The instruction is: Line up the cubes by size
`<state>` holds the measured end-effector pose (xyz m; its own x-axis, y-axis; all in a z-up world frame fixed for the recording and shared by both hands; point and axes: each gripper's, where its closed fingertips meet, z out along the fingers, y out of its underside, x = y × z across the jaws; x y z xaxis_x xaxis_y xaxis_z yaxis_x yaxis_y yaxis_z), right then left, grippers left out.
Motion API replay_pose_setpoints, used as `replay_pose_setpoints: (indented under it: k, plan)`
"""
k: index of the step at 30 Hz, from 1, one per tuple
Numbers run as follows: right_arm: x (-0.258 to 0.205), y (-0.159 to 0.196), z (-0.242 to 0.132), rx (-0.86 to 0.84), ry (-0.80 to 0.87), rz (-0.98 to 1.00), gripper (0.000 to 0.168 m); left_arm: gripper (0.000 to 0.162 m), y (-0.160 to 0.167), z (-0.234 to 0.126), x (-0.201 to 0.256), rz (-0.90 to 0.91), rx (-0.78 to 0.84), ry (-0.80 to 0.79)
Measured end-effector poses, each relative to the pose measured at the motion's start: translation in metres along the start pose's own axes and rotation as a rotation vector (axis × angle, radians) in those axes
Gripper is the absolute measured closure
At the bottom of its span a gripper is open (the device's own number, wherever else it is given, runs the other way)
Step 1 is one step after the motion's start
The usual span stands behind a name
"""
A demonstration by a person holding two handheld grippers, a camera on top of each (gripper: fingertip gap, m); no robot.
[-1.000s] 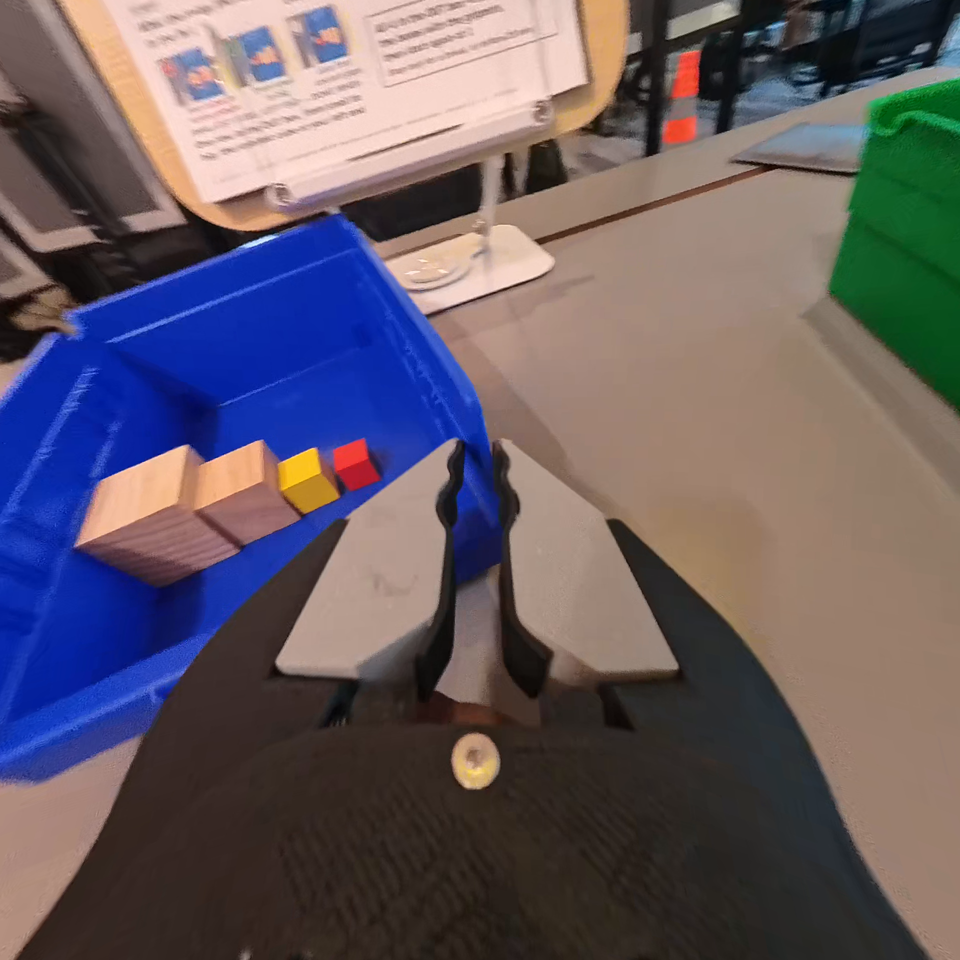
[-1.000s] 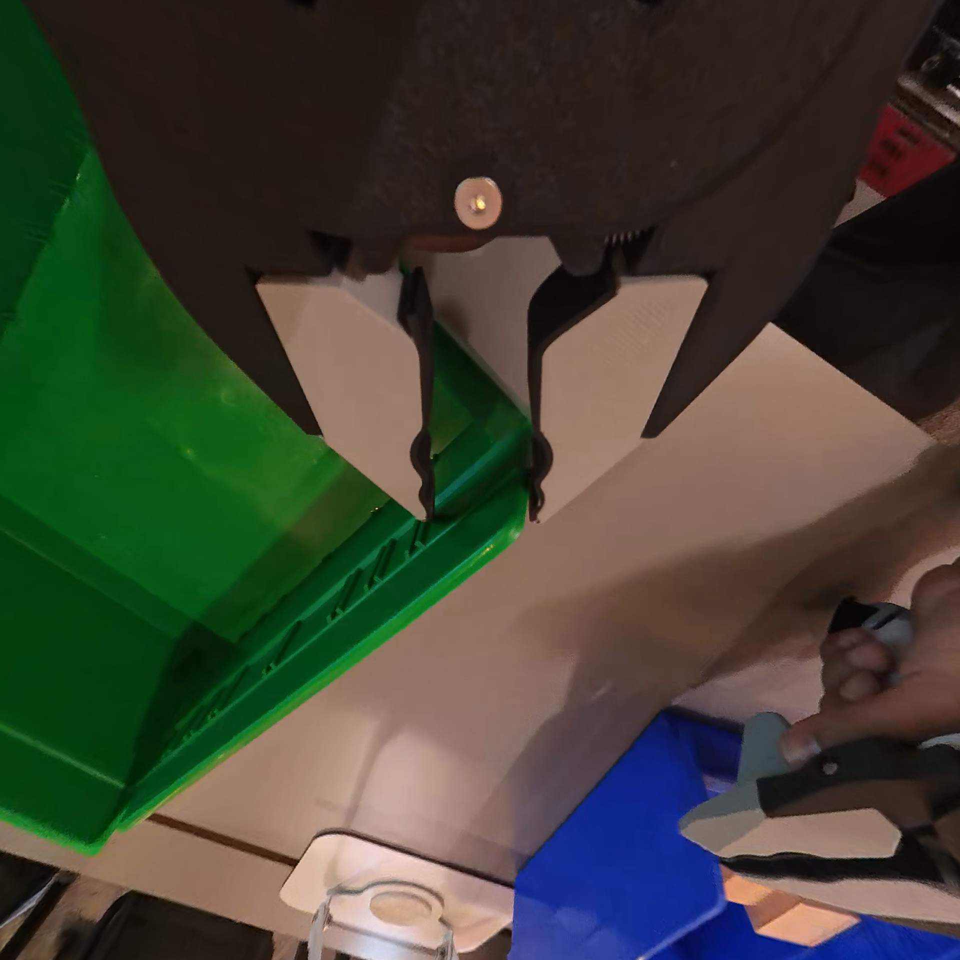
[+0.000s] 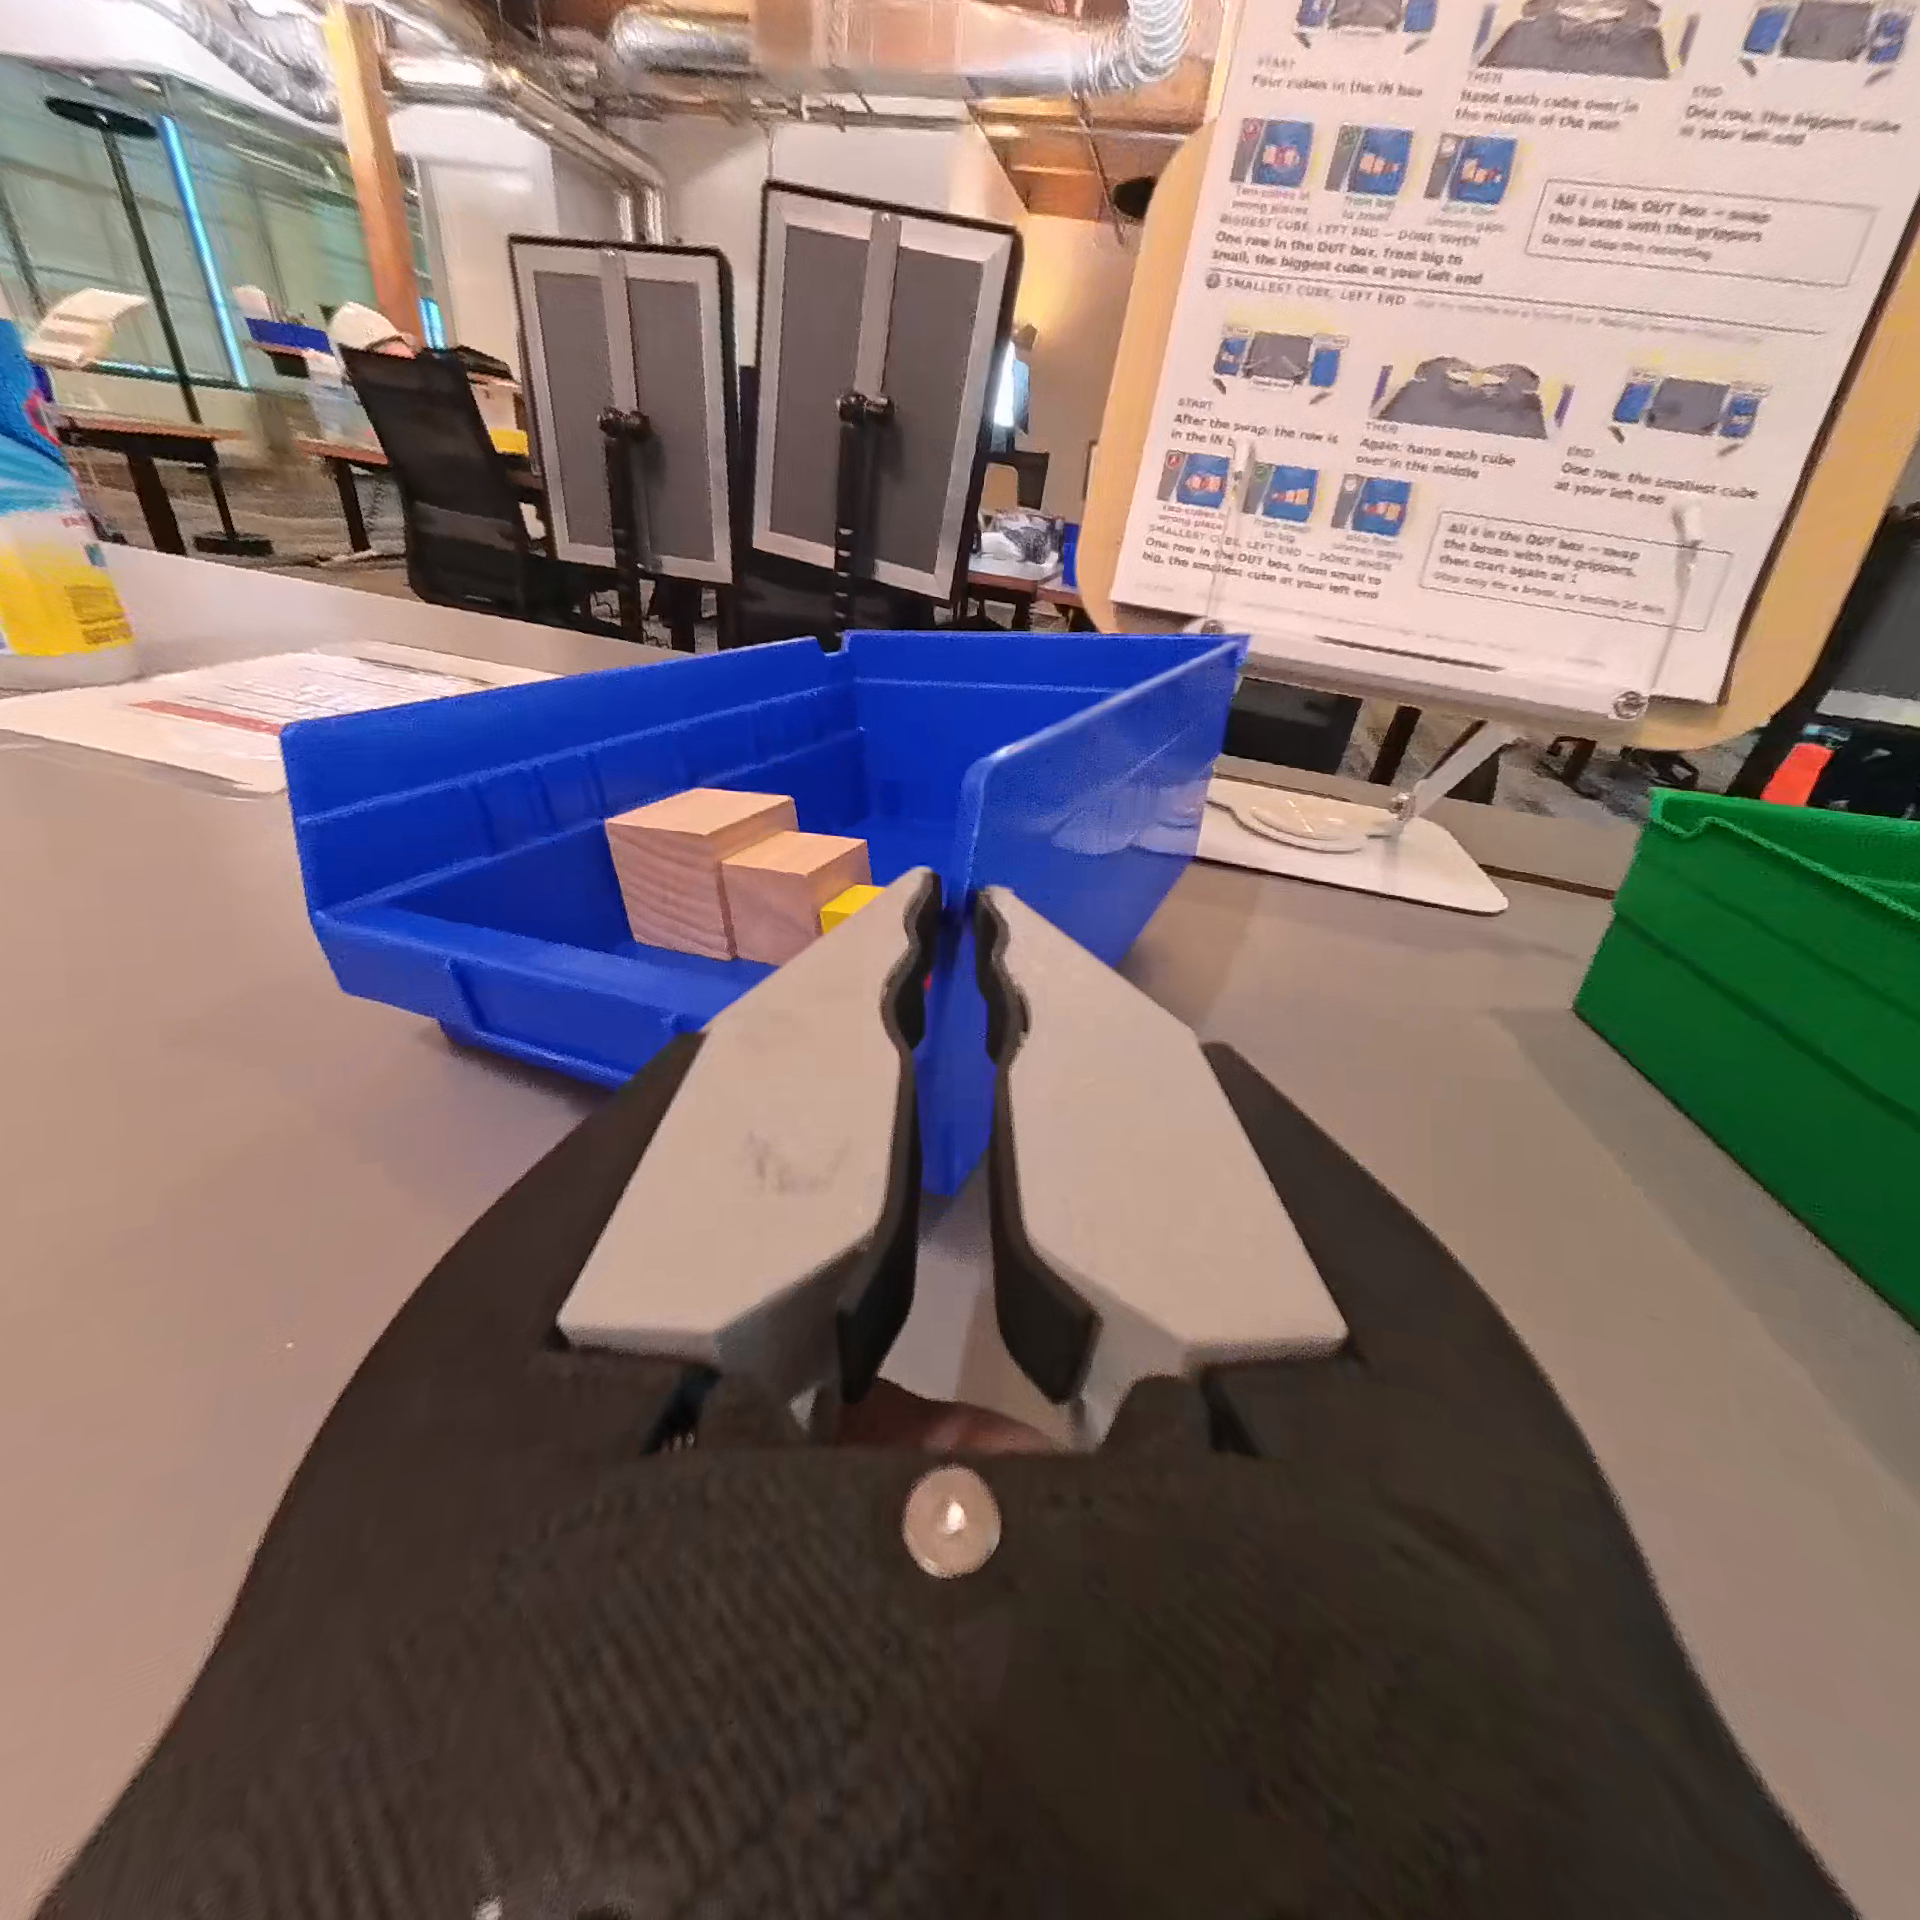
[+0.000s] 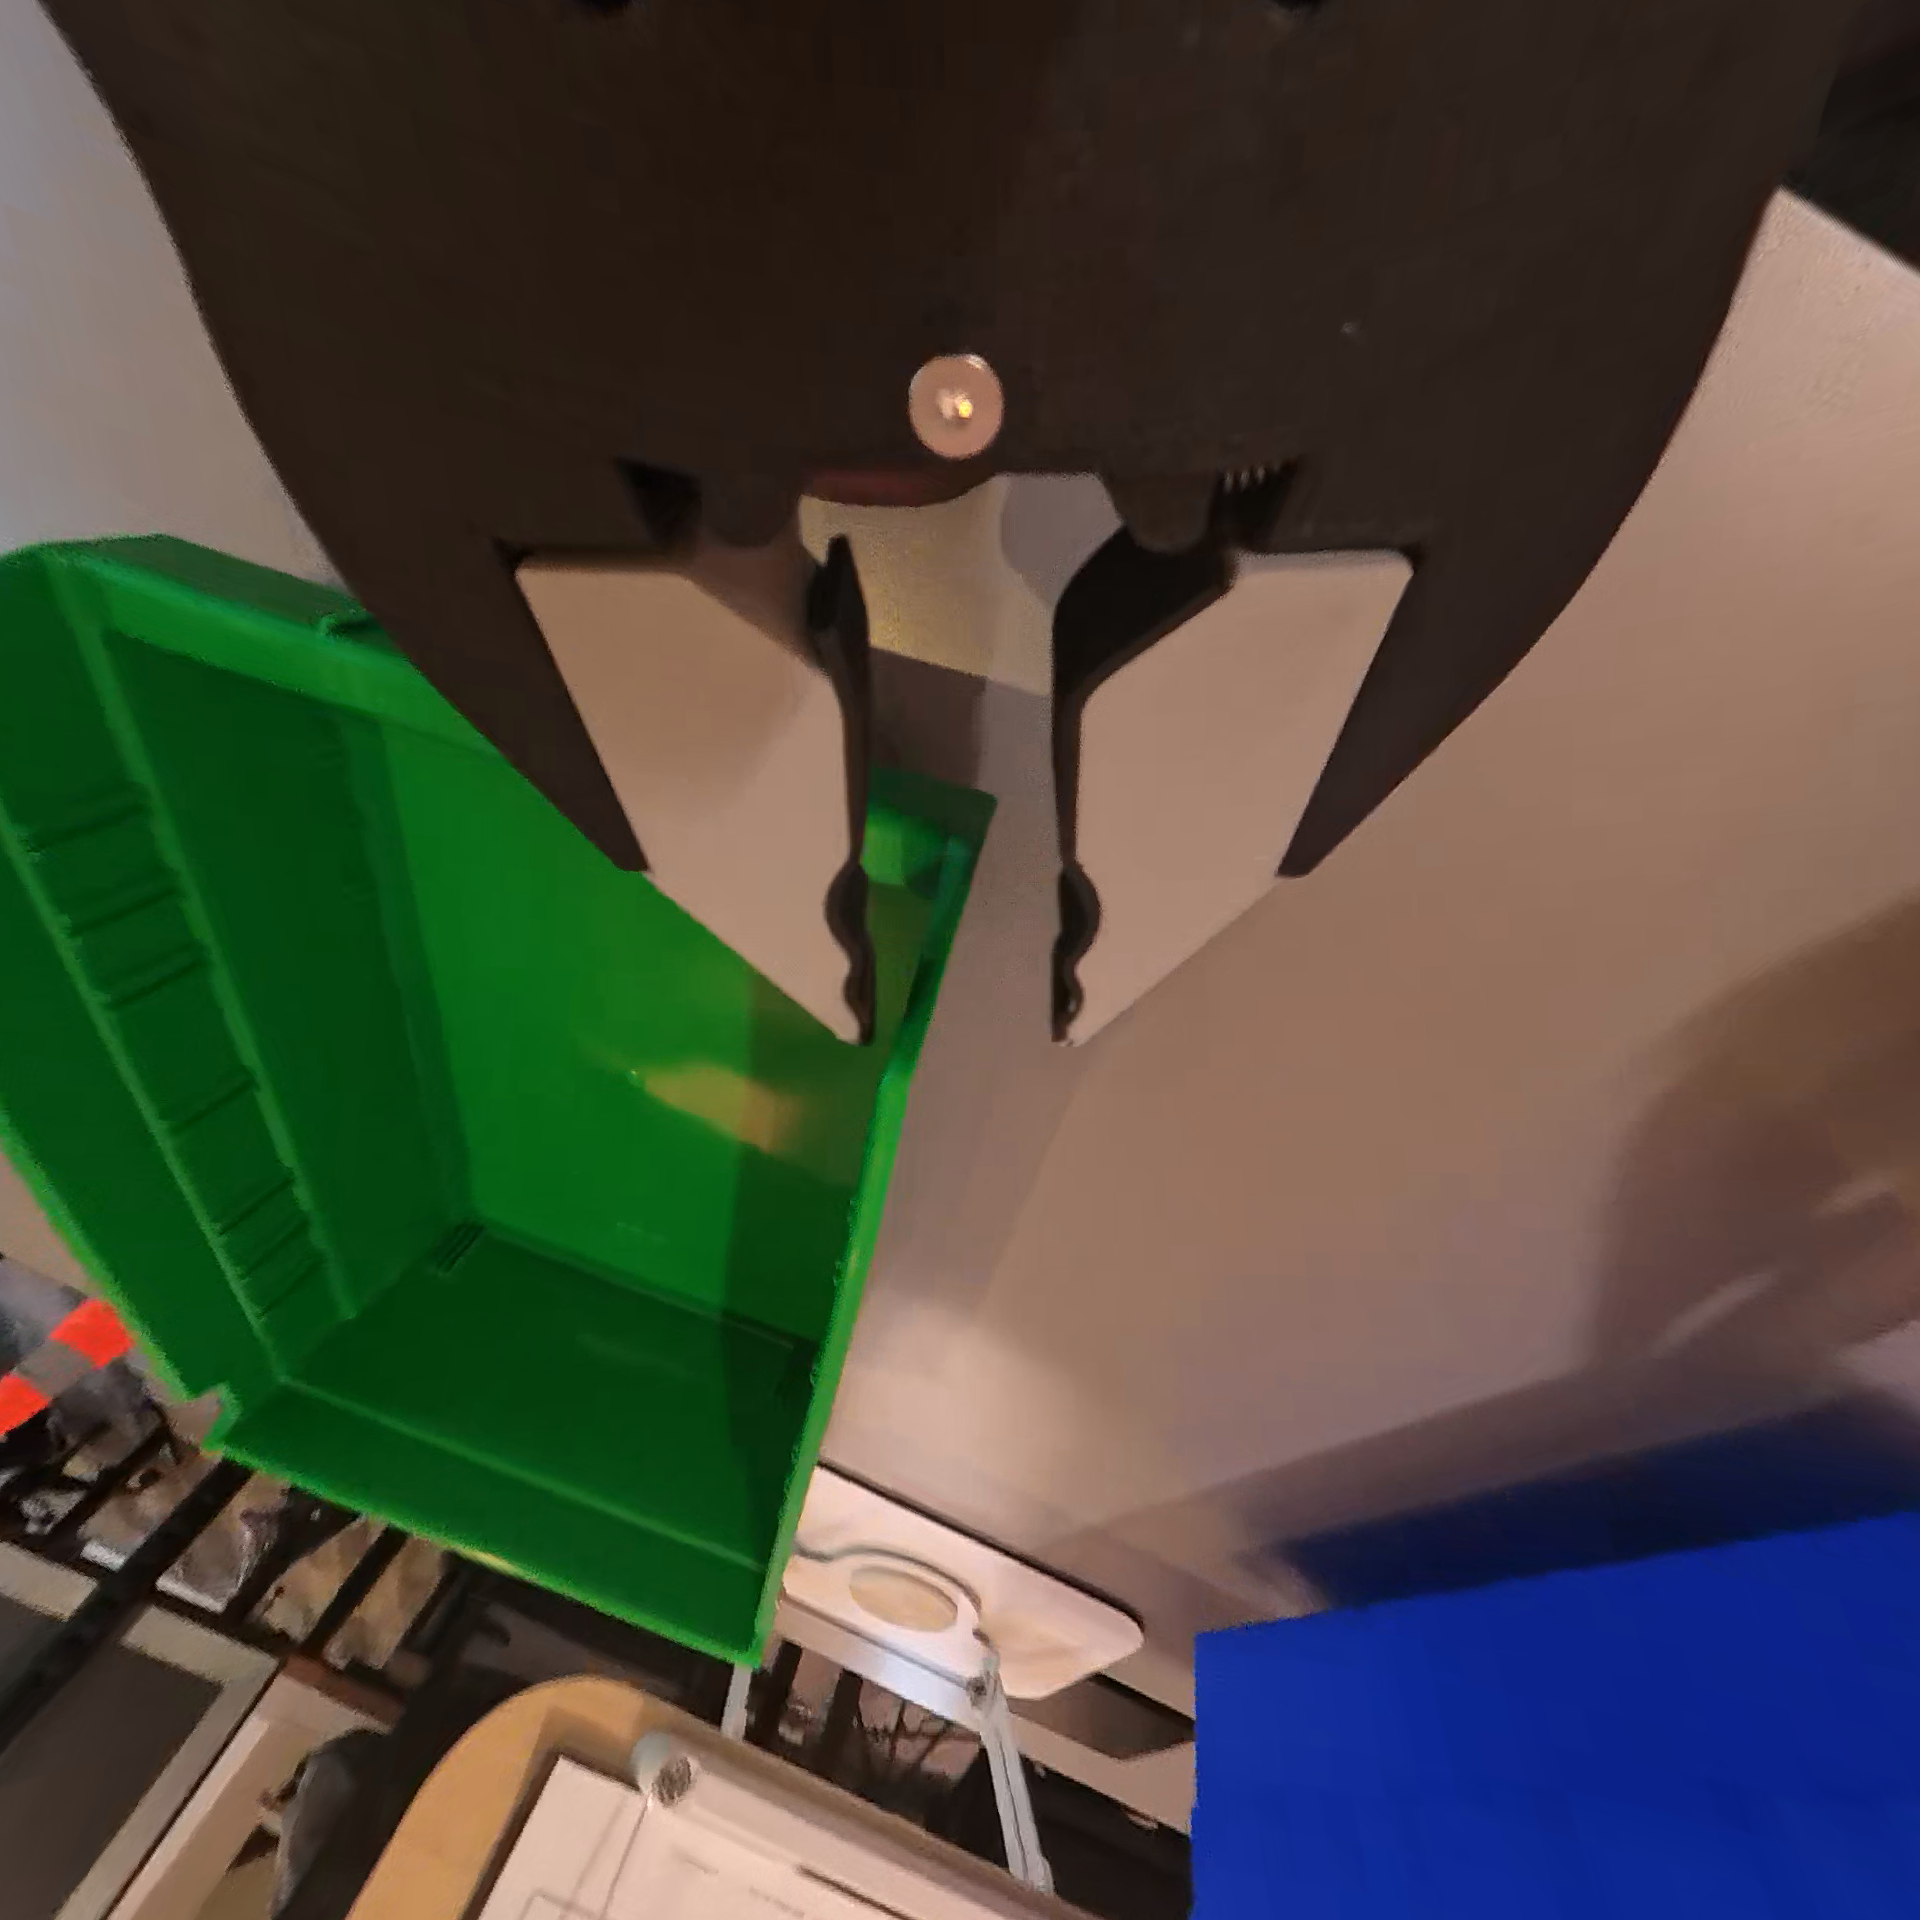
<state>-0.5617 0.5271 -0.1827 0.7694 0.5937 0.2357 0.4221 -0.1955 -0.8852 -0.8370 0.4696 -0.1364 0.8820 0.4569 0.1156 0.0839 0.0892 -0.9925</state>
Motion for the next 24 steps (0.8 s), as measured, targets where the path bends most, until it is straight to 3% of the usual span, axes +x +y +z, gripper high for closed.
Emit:
replay_pose_setpoints:
  k: [5,7,12,15,17,21,24]
  plan:
    - [-0.009,-0.004,0.001,-0.017,-0.052,0.002,0.113,0.159,0.004,0.000,-0.012,0.028,-0.043,0.000]
    - [-0.005,-0.001,0.007,-0.044,-0.048,0.030,0.117,0.158,0.002,-0.002,-0.021,0.029,-0.037,-0.019]
    - [0.005,0.004,0.020,-0.049,-0.033,0.226,0.160,0.158,0.007,-0.001,-0.032,-0.007,-0.078,-0.039]
    - [0.010,0.002,0.018,0.006,0.028,0.400,0.162,0.158,0.024,0.001,-0.014,-0.155,-0.186,0.037]
    - [0.014,0.003,0.015,0.035,0.104,0.397,0.167,0.157,0.034,0.000,0.003,-0.226,-0.250,0.120]
    - [0.034,0.001,0.004,0.098,0.152,0.406,0.167,0.157,0.029,-0.006,0.021,-0.167,-0.235,0.240]
    - [0.050,0.009,0.002,0.084,0.195,0.422,0.165,0.148,0.018,-0.010,0.021,-0.035,-0.168,0.267]
